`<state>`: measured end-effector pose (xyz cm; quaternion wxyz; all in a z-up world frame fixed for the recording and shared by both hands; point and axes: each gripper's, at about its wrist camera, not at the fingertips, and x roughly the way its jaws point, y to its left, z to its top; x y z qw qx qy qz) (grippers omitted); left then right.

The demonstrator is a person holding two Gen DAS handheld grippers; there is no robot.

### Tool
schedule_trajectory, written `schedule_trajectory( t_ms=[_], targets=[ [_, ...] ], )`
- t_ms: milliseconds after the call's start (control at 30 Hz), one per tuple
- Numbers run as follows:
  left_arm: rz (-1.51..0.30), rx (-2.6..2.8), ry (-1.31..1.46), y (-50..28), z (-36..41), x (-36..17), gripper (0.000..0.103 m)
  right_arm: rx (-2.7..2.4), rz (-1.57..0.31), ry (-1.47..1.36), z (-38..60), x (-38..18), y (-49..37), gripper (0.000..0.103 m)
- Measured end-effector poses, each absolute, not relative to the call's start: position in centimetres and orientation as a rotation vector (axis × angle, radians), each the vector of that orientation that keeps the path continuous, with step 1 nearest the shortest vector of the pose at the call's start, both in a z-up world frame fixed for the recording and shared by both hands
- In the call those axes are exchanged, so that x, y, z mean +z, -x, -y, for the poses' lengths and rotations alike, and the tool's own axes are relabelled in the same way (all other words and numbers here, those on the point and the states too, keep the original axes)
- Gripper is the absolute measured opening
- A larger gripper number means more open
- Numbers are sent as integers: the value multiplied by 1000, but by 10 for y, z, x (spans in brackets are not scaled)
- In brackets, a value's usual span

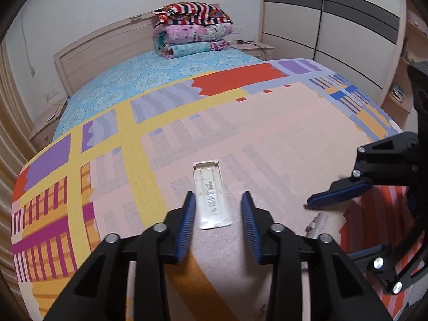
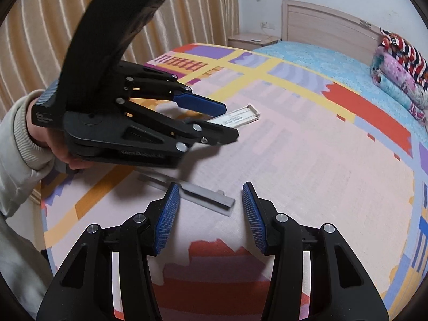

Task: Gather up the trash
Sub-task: 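Grasp the white plastic strip with the left tool while the right tool grasps the grey metal bar, then carry plastic strip and metal bar over the black bag and open both tools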

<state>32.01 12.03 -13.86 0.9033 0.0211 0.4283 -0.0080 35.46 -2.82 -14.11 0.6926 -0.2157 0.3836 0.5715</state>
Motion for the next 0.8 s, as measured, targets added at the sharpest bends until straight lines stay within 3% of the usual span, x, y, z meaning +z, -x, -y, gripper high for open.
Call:
schedule_trajectory(
  t_ms=[67,100,233,800],
  targets=[
    [-889,-23,-45,-321,-119,-138,27,1279,-844,506,29,-142,-352,39],
    [-891,-20,-45,-322,-119,-138,24,1270,-831,528,30,-141,-349,30],
    [-893,-2,-54,-321,-116,-137,23,1265,-846,519,35,-142,-351,13],
    [-858,50,-7,-272,-121,-116,23,1195,-853,450,74,-136,-319,9]
  ],
)
